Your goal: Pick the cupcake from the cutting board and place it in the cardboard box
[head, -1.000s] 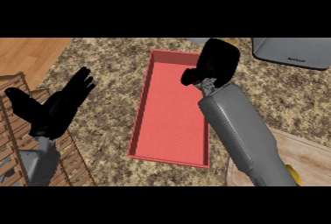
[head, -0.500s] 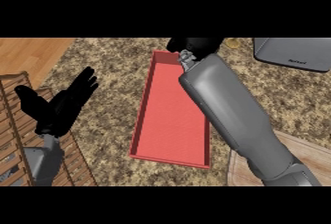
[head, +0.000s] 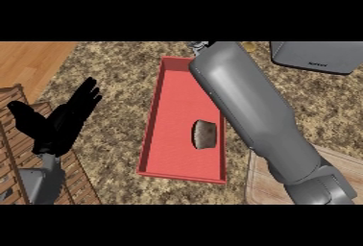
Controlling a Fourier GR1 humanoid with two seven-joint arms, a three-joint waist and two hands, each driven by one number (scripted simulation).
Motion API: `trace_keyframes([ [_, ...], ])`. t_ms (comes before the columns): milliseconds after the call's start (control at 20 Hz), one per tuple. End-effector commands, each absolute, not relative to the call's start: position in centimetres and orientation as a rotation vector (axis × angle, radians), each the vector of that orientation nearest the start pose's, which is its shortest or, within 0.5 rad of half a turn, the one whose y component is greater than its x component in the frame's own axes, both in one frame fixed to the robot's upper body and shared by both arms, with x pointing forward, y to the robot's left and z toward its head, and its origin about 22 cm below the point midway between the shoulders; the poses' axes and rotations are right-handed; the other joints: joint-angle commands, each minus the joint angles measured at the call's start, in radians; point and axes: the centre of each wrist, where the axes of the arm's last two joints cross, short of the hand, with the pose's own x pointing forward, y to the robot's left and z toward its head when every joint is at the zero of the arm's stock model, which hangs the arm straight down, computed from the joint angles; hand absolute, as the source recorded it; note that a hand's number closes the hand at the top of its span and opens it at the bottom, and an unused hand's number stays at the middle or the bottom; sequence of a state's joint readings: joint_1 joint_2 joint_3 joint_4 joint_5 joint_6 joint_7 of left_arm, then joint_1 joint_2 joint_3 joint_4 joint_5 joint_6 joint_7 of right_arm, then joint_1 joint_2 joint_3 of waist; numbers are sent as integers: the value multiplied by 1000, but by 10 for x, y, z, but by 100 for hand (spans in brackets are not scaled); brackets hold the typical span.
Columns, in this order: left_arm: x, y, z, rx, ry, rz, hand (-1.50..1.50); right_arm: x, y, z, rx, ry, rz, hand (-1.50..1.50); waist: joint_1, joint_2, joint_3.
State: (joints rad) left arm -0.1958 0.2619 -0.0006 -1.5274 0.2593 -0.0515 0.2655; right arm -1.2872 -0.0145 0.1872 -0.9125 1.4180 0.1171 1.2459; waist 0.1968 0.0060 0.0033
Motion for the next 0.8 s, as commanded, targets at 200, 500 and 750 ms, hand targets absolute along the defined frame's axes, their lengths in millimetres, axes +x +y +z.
trace_keyframes([
  [200, 287, 287, 61, -42, -1454, -97, 0, 406, 1, 243, -1730, -841, 321, 150, -32, 6, -10],
  [500, 283, 271, 59, -53, -1463, -79, 0, 411, -5, 221, -1672, -845, 322, 150, -49, 9, -7],
  [750, 280, 283, 61, -43, -1461, -68, 0, 413, -22, 182, -1555, -807, 313, 150, -45, 12, -5],
])
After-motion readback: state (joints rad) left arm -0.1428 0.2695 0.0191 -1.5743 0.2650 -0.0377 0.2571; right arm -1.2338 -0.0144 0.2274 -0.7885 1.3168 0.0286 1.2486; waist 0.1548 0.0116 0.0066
